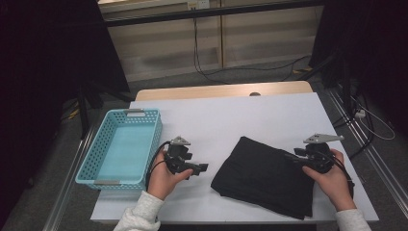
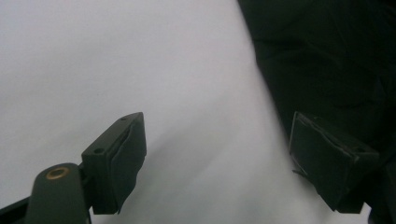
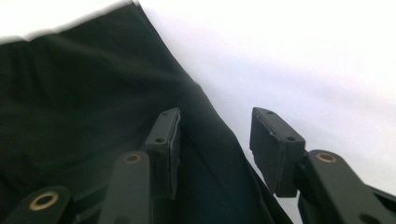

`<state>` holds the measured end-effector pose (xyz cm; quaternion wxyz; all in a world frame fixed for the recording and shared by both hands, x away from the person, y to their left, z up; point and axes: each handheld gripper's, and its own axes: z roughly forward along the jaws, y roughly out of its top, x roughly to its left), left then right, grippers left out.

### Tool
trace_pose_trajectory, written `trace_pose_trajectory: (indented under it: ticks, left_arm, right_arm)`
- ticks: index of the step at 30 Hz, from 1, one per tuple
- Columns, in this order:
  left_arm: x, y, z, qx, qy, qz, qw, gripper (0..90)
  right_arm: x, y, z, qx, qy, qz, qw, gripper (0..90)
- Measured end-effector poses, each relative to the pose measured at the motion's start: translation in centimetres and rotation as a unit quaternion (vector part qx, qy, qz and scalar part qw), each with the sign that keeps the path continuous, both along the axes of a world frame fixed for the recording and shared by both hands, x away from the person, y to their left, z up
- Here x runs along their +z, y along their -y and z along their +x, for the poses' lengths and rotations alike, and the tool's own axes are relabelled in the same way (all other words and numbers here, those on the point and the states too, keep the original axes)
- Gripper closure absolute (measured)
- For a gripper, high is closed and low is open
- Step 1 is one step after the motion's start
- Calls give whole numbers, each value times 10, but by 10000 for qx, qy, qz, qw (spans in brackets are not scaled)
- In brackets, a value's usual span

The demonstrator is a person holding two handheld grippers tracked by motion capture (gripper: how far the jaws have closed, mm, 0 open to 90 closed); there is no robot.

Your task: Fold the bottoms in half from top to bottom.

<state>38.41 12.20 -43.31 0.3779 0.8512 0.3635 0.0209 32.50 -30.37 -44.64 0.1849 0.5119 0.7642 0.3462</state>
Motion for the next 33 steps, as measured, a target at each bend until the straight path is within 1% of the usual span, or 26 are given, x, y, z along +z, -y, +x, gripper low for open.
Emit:
trace_pose_trajectory:
  ticks: [1,2,3,4,6,9,11,13,15,16,17,18,20,22,24,26,27,29,30,33]
  left_arm:
    - [0,0,0,5,-7,-7,10000,190]
    - [-1,0,-1,8,-22,-11,10000,190]
    - [-1,0,-1,12,-38,-18,10000,190]
    - [-1,1,-1,25,-31,-23,10000,190]
    - [-1,1,-2,19,-40,-45,10000,194]
    - [1,4,-4,16,-56,-103,9999,198]
    - [0,7,-6,1,-103,-153,9998,213]
    - [-1,10,-8,-48,-176,-176,9997,226]
    - [-3,15,-10,-70,-228,-199,9995,243]
    - [-4,16,-11,-99,-277,-206,9994,257]
    - [-5,18,-12,-121,-347,-243,9990,276]
    - [-6,20,-14,-142,-373,-264,9989,289]
    - [-9,24,-16,-168,-401,-213,9988,296]
    - [-11,27,-19,-181,-484,-256,9983,332]
    - [-13,30,-21,-217,-495,-237,9983,331]
    - [-16,33,-24,-221,-637,-300,9973,358]
    - [-18,35,-26,-267,-642,-237,9973,357]
    - [-19,38,-28,-295,-553,-225,9978,349]
    - [-18,38,-28,-305,-543,-201,9979,345]
    - [-18,38,-30,-301,-585,-183,9977,351]
  right_arm:
    - [-2,1,-1,-6,-79,-22,10000,558]
    - [-5,3,-2,21,-124,-119,9998,558]
    - [-7,4,-3,7,-169,-131,9998,556]
    - [-9,7,-5,-3,-112,-7,9999,558]
    - [-9,9,-9,-38,-114,-7,9999,550]
    - [-6,8,-11,-100,-63,-70,9999,479]
    - [-3,9,-12,-101,39,1,9999,460]
    - [0,8,-13,-156,170,26,9997,421]
    - [2,8,-13,-190,246,75,9995,385]
    - [3,8,-13,-218,318,69,9992,371]
    - [4,8,-13,-237,358,75,9990,369]
    - [4,8,-14,-246,385,92,9989,361]
    - [4,8,-14,-266,389,108,9988,344]
    - [4,8,-14,-268,406,108,9988,334]
    - [4,8,-15,-305,399,120,9987,328]
    - [4,9,-16,-315,413,126,9986,320]
    - [4,10,-16,-331,434,128,9984,319]
    - [5,10,-18,-352,462,140,9982,315]
    - [6,10,-18,-340,479,138,9982,313]
    - [6,9,-20,-336,491,127,9981,307]
